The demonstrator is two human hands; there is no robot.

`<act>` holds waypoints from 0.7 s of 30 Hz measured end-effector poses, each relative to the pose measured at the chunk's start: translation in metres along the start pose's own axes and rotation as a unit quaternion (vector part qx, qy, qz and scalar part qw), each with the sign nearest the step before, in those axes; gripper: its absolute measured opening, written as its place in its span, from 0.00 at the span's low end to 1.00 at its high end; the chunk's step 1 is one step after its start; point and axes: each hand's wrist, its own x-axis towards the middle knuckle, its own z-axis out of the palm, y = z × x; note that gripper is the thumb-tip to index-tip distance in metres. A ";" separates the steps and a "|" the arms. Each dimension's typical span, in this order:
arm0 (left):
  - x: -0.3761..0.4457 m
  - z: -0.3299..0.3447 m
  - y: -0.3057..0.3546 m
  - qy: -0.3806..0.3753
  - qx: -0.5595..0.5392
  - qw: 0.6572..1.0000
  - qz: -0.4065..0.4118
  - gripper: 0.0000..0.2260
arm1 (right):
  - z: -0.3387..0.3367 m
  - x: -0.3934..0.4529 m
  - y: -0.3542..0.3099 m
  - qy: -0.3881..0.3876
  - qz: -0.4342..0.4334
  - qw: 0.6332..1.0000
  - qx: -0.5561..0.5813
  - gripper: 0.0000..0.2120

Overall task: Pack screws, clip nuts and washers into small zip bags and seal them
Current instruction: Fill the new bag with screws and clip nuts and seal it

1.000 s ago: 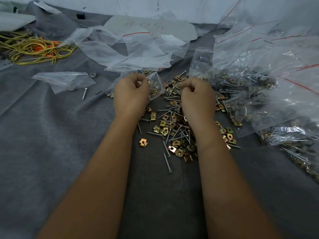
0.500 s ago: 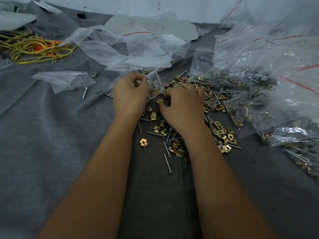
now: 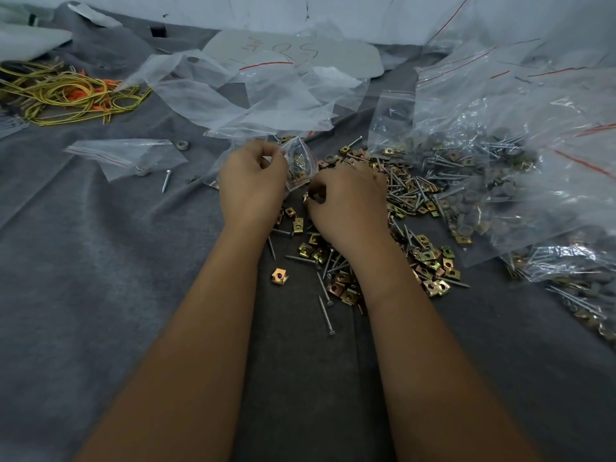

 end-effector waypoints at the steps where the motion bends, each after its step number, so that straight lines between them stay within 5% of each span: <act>1: 0.000 0.000 0.000 0.000 0.001 1.000 0.001 0.07 | 0.000 0.000 0.000 -0.005 0.005 1.000 0.017 0.07; 8: 0.001 0.000 0.000 0.002 0.003 1.000 0.004 0.05 | -0.004 0.001 0.000 -0.042 0.040 0.985 0.164 0.08; 17: 0.001 -0.002 -0.001 0.003 0.007 1.000 0.003 0.06 | -0.015 -0.001 0.007 0.060 0.119 0.940 0.313 0.07; 21: 0.001 -0.004 0.001 0.048 -0.018 0.999 -0.001 0.06 | -0.020 -0.002 0.014 0.042 0.153 0.940 0.302 0.07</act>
